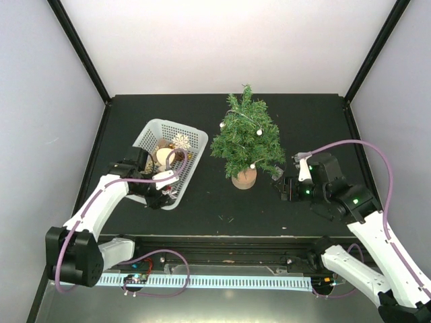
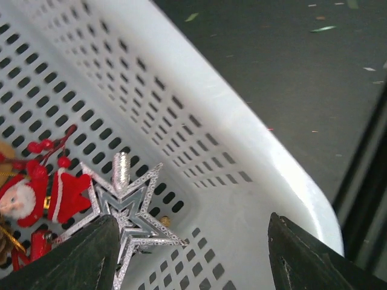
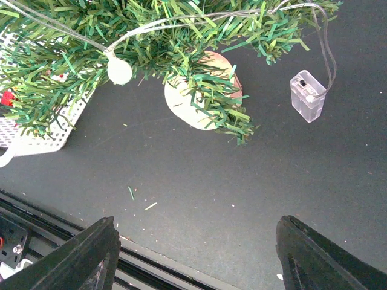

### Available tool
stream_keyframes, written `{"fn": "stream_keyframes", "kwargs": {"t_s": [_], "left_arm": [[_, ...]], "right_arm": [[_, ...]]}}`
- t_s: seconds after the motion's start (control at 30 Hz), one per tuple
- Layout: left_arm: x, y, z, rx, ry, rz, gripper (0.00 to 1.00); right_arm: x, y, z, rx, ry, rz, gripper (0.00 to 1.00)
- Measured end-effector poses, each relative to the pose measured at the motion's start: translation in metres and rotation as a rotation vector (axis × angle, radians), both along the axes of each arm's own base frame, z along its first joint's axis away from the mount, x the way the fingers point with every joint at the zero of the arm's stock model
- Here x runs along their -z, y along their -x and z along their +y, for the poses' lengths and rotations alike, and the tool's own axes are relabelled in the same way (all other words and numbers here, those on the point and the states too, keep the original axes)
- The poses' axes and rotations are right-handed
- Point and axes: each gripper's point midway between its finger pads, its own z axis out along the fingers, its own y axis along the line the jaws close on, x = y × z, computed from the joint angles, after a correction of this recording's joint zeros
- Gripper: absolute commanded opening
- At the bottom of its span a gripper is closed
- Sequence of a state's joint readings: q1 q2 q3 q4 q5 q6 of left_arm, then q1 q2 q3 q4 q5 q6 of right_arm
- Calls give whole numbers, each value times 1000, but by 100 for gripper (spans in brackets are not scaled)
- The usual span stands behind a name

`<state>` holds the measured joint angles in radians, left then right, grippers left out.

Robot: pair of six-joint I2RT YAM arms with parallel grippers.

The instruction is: Decorate the small christmas tree

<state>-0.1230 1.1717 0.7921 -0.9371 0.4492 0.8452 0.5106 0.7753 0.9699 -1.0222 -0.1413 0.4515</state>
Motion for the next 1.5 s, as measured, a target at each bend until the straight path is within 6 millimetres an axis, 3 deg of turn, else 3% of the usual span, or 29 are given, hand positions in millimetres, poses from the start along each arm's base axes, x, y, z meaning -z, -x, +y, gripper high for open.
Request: {"fn": "stream_keyframes", "kwargs": {"t_s": [0.1,0.23,0.33,0.47,0.53,0.83,1.1,1.5], "left_arm": [[-4,13,-7,45,26,12,67],[-4,7,-1,16,13,-3,65],[-15,-13,12,-55,3,-49,59],[-40,-59,31,-148,-12,-161,46],[-41,-76,34,-160,-23,-186,44],[20,-92,34,-118,-49,7,47],[35,-114,30,-135,-35,39,39],[46,-115,23,-121,-37,64,37]], "right_arm": [[0,1,0,0,0,0,71],[2,1,-1,0,7,11,71],[5,0,-1,2,17,22,71],[7,-2,-1,6,25,29,72],[8,-3,-1,8,30,34,71],[12,-7,2,10,32,44,71],[20,-6,0,23,38,62,71],[24,-6,-2,35,46,69,71]]}}
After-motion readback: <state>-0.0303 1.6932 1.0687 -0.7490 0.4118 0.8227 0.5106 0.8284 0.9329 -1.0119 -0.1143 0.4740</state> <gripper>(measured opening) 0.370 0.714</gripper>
